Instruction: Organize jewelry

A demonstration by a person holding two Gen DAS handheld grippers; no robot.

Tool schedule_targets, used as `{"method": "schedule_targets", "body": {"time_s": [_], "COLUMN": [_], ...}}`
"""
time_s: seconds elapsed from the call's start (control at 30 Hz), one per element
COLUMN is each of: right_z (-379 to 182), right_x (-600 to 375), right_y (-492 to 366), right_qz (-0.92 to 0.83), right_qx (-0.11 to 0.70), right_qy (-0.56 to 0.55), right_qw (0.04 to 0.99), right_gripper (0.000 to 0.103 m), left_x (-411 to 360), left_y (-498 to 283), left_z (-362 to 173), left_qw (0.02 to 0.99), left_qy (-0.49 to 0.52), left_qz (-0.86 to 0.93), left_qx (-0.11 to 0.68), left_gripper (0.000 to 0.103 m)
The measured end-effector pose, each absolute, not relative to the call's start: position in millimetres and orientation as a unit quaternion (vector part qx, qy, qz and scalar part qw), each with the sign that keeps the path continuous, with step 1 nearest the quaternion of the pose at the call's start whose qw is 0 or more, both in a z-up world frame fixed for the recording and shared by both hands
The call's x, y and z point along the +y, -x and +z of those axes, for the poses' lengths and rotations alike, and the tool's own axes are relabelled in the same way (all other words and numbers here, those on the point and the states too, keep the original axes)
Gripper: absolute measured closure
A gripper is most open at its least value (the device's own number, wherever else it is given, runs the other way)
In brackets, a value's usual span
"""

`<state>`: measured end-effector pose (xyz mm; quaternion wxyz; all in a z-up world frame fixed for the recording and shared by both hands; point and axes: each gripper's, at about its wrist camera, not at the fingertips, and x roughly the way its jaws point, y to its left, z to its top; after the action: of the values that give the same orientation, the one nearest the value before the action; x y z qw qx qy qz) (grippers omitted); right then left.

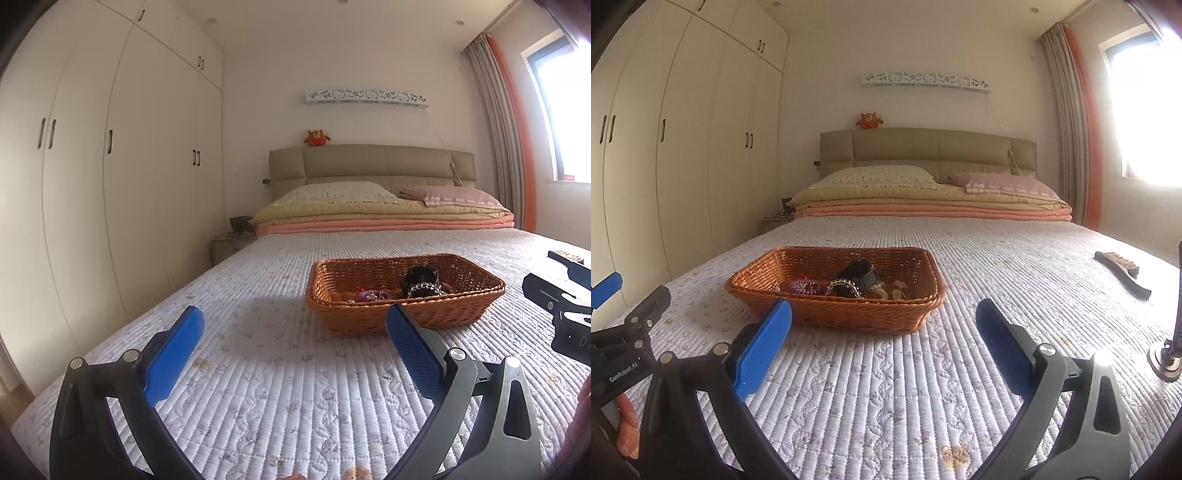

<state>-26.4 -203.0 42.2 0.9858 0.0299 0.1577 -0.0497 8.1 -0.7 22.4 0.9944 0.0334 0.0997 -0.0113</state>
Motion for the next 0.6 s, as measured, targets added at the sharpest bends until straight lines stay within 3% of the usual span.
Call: {"method": "schedule_targets", "body": {"time_s": [0.6], "right_z": [42.0], "right_x": [-199.9], "right_y": [27.0], "right_qz": [-0.049], "right_qx": [0.162], "right_qy": [-0.020], "right_qw": [0.985], "right_gripper": [0.008], "left_x": [0.7], "left_y": [-14.6], "left_z": [20.6], "left_qw": [0.993], "left_qy": [-0.027], "left_qz": [-0.016], "left_qx": [0.113], "left_gripper": [0.007]}}
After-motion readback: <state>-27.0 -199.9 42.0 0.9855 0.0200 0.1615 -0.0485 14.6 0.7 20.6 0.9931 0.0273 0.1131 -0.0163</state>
